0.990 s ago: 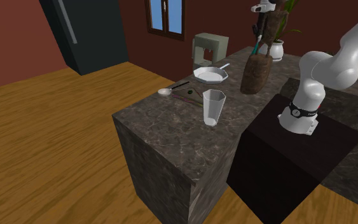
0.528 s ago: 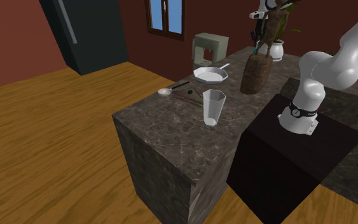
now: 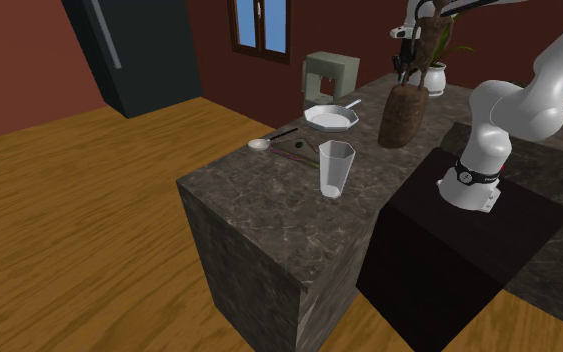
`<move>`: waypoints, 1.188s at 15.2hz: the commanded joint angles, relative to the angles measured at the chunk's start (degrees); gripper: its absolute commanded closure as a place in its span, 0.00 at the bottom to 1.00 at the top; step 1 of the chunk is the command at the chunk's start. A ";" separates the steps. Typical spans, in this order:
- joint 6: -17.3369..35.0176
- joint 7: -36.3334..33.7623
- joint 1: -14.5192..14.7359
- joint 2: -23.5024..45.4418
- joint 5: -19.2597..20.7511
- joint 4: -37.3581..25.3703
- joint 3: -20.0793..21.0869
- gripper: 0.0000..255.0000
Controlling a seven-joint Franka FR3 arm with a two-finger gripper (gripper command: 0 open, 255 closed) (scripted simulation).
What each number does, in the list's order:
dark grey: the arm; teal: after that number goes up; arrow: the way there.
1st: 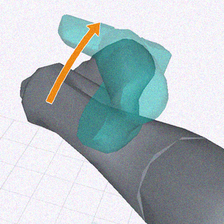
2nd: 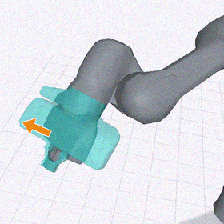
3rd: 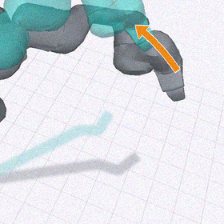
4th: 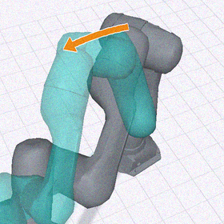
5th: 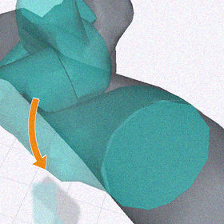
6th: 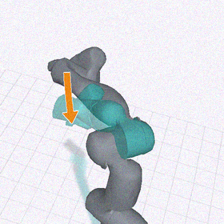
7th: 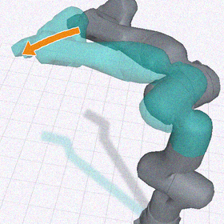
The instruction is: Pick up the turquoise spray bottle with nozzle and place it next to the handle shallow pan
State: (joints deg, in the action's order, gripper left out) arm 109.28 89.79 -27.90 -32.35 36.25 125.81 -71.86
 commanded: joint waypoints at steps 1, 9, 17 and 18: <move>0.09 -0.01 0.04 0.01 0.02 0.04 -0.07 1.00; 0.09 -0.01 0.03 0.01 0.02 0.04 -0.07 0.00; -6.73 0.80 -1.43 -0.57 -2.05 -5.03 4.94 0.00; -6.73 0.80 -1.43 -0.57 -2.05 -5.04 4.93 0.00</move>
State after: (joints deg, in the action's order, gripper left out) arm 102.66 90.57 -29.31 -32.91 34.23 120.85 -66.99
